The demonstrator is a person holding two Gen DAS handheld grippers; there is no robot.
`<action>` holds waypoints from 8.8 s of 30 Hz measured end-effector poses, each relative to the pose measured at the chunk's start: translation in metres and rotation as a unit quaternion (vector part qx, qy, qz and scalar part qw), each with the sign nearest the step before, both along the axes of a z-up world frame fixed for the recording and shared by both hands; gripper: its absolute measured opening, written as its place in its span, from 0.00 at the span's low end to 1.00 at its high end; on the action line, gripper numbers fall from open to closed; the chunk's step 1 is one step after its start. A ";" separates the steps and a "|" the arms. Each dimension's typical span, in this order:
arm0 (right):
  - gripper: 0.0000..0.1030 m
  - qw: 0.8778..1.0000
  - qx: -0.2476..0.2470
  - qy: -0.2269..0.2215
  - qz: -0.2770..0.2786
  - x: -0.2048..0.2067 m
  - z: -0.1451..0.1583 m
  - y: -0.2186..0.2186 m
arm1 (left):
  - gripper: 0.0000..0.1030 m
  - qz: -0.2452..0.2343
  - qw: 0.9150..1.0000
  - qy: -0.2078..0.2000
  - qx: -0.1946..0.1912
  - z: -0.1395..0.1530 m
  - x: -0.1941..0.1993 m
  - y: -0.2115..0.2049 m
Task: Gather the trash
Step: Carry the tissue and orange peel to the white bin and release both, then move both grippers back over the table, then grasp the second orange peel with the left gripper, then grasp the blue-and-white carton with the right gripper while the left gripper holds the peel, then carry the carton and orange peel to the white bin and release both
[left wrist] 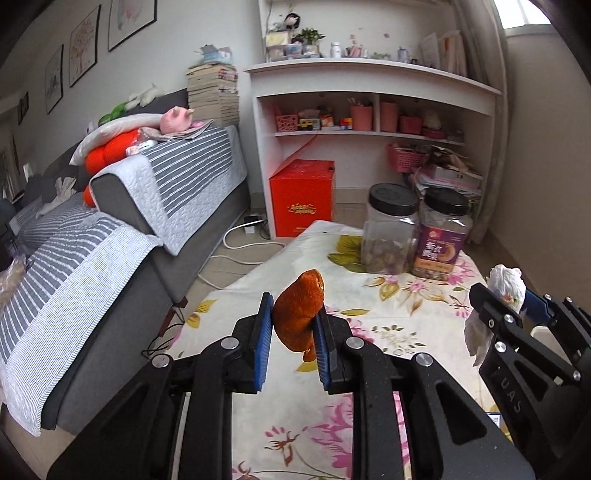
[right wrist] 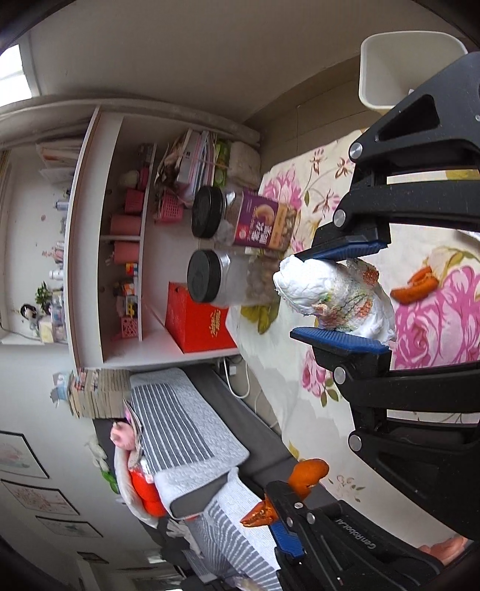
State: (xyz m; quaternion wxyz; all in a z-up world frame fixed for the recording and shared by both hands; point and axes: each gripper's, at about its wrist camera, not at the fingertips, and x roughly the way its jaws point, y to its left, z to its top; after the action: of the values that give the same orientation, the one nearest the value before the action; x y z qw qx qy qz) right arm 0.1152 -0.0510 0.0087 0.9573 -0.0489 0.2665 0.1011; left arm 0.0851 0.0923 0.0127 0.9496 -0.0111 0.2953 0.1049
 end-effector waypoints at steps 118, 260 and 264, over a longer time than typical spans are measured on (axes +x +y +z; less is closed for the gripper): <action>0.93 0.957 -0.102 0.148 -0.226 -0.046 -0.051 -0.232 | 0.84 -0.174 0.959 0.225 -0.004 -0.088 0.053 -0.191; 0.85 0.937 0.025 -0.064 -0.343 -0.085 0.019 -0.354 | 0.25 -0.248 0.969 -0.009 -0.006 0.011 -0.012 -0.294; 0.87 0.928 0.034 -0.068 -0.366 -0.098 0.021 -0.374 | 0.25 -0.273 0.962 -0.004 0.005 0.005 -0.012 -0.325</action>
State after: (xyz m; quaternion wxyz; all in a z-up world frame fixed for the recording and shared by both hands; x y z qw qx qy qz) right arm 0.0168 -0.4248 0.0298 0.9448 0.0779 0.1961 -0.2507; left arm 0.0732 -0.2328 0.0181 0.9432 0.0747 0.2830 -0.1570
